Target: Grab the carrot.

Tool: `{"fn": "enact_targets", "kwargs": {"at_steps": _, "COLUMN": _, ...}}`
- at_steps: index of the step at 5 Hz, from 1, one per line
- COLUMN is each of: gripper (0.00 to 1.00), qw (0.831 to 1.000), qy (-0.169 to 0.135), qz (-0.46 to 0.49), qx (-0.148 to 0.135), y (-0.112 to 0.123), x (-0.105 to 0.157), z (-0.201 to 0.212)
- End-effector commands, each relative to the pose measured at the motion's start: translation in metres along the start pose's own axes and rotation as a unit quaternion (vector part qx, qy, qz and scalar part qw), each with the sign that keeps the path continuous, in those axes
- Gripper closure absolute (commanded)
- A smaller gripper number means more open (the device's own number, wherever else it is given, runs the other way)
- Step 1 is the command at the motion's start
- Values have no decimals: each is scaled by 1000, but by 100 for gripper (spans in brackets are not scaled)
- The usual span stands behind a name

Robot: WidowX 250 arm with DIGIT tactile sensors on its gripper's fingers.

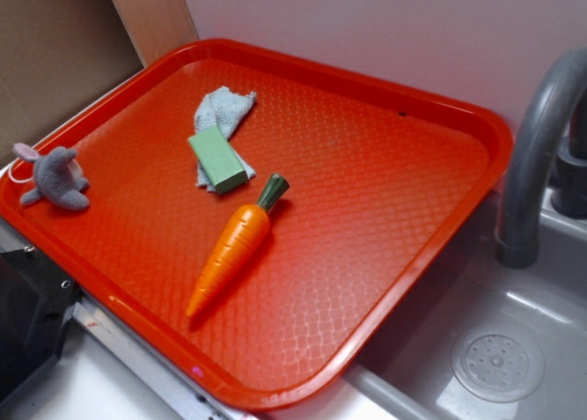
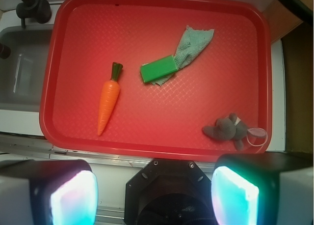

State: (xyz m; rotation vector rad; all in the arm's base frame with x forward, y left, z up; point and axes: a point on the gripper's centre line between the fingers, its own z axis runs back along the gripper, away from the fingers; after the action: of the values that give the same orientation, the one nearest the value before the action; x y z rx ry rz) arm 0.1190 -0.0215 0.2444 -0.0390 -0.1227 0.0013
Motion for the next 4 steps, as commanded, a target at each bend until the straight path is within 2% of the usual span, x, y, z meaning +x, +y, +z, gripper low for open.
{"fn": "enact_targets", "kwargs": {"at_steps": 1, "gripper": 0, "qw": 1000, "qy": 0, "qz": 0, "qx": 0, "y": 0, "x": 0, "z": 0}}
{"fn": "enact_targets", "kwargs": {"at_steps": 2, "gripper": 0, "qw": 1000, "qy": 9, "qz": 21, "qx": -21, "y": -8, "x": 27, "z": -22}}
{"fn": "enact_targets", "kwargs": {"at_steps": 4, "gripper": 0, "qw": 999, "qy": 4, "qz": 41, "qx": -21, "y": -22, "x": 66, "z": -71}}
